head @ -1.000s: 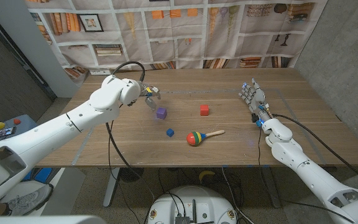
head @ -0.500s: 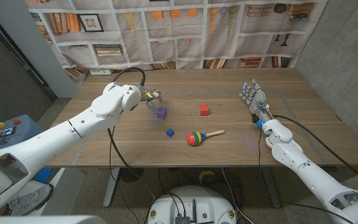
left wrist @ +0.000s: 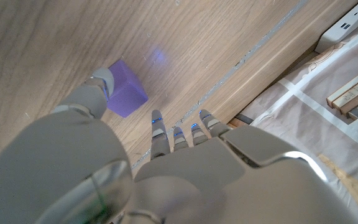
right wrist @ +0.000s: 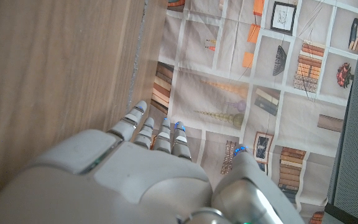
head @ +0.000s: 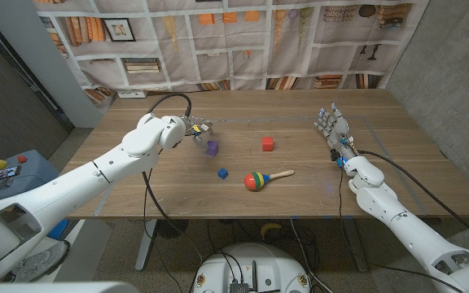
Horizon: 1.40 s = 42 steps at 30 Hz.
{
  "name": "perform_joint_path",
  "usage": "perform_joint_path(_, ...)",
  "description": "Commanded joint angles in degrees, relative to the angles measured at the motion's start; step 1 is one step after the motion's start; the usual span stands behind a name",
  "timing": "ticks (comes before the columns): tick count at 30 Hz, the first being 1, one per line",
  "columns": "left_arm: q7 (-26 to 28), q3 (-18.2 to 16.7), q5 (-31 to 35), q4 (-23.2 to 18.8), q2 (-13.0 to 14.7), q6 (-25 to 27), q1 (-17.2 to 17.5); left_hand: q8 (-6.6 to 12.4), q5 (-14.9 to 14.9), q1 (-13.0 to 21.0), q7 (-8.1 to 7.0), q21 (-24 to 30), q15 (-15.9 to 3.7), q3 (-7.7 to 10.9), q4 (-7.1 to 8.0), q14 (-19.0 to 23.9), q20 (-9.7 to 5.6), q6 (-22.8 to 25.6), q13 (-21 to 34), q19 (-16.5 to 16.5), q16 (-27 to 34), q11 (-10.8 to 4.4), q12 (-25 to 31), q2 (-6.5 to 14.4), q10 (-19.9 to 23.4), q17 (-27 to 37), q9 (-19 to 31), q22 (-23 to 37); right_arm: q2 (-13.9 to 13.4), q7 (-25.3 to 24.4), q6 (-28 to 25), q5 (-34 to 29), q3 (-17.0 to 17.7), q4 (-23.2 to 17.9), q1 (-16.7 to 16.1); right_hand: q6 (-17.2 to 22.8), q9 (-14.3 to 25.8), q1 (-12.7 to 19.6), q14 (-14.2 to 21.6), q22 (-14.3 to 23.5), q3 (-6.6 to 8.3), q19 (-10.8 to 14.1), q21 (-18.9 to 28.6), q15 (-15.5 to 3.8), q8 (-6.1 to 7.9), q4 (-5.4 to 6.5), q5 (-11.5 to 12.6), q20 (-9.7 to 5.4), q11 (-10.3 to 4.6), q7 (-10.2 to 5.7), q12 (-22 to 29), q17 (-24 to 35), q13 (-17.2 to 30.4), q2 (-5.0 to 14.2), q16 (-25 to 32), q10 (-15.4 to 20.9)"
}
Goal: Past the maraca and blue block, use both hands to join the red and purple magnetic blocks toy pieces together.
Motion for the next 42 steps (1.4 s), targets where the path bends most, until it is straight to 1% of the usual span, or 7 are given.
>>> perform_joint_path(1,2.72,0.63,-0.23,1.80,-1.04,-0.27,0.47,0.69,0.04,0.65,-0.09,0.51,-0.06,-0.25,0.05,0.85,0.15,1.49,0.18,0.83,0.38,-0.04,0.48,-0.04,0.92,0.23,0.13,0.29,0.15,0.12,-0.12,0.17,0.07,0.52,0.21,0.21,0.22,-0.14,0.08,0.22,0.17,0.67,-0.10,0.31,0.40,-0.09,0.42,-0.10,0.01,-0.50,0.28,0.10,0.00,0.28,0.41,0.41)
perform_joint_path(11,7.39,0.71,-0.36,2.73,-1.68,0.03,1.50,1.68,0.14,2.17,-0.08,0.90,-1.52,-0.87,-0.08,4.20,-0.31,5.04,0.17,3.10,0.76,-1.05,1.05,0.33,4.19,0.22,0.16,0.31,0.29,0.11,-0.08,0.17,0.06,0.81,0.32,0.31,0.22,-0.16,0.06,0.22,0.21,0.83,-0.10,0.30,0.42,-0.13,0.44,-0.10,0.03,-0.58,0.29,-0.04,-0.01,0.36,0.45,0.41)
perform_joint_path(20,11.13,0.56,-1.21,3.27,-1.97,0.04,2.17,3.65,0.08,4.78,0.47,1.04,-3.37,-1.91,-0.19,8.00,-1.19,11.83,0.16,5.94,0.71,-2.56,1.57,0.21,8.98,0.20,0.26,0.32,0.32,0.05,-0.17,0.20,0.07,0.86,0.36,0.43,0.22,-0.19,0.09,0.23,0.25,1.00,-0.09,0.35,0.45,-0.15,0.46,0.24,0.05,-0.74,0.32,-0.17,-0.01,0.45,0.49,0.47)
perform_joint_path(22,11.48,0.64,-1.32,3.45,-1.97,-0.03,2.17,4.32,0.02,5.52,0.07,1.05,-3.88,-2.32,-0.18,9.31,-1.41,14.19,0.16,6.72,0.76,-3.06,1.65,0.11,10.34,0.20,0.29,0.33,0.30,-0.05,-0.21,0.19,0.10,0.80,0.33,0.43,0.22,-0.22,0.06,0.23,0.25,1.02,-0.10,0.35,0.45,-0.14,0.46,0.27,0.02,-0.73,0.31,-0.19,-0.01,0.45,0.49,0.46)
perform_joint_path(24,11.46,0.77,-1.36,3.63,-2.07,0.20,2.15,4.82,-0.02,6.15,0.33,1.13,-4.76,-2.76,-0.13,10.72,-1.70,16.15,0.15,7.67,0.87,-3.70,1.82,0.07,11.92,0.20,0.31,0.34,0.25,-0.16,-0.30,0.19,0.12,0.68,0.26,0.47,0.22,-0.21,0.10,0.23,0.26,1.02,-0.11,0.43,0.46,-0.16,0.46,0.27,0.01,-0.79,0.31,-0.24,-0.01,0.47,0.51,0.45)
perform_joint_path(30,10.88,1.58,-1.28,4.15,-2.19,-0.01,1.63,5.32,0.01,7.22,0.76,1.09,-5.99,-3.43,-0.05,12.86,-2.32,19.04,0.12,8.82,0.90,-4.23,1.67,0.24,13.41,0.20,0.30,0.36,0.22,-0.55,-0.30,0.20,0.25,0.39,0.00,0.46,0.22,-0.26,0.10,0.23,0.26,1.21,-0.07,0.33,0.44,-0.16,0.47,0.39,0.01,-0.83,0.32,-0.30,-0.01,0.50,0.55,0.48)
perform_joint_path(42,11.77,2.36,0.87,3.36,-2.12,1.54,2.56,5.03,0.08,8.69,0.60,1.17,-6.65,-3.87,-0.19,14.19,-2.15,19.75,0.14,10.12,0.76,-4.76,1.59,0.32,14.94,0.20,0.32,0.37,0.57,-0.64,0.10,0.24,0.27,0.63,-0.02,0.57,0.22,-0.24,0.25,0.24,0.30,1.40,-0.07,0.31,0.46,-0.22,0.48,0.60,-0.01,-0.83,0.42,-0.43,-0.01,0.60,0.66,0.74)
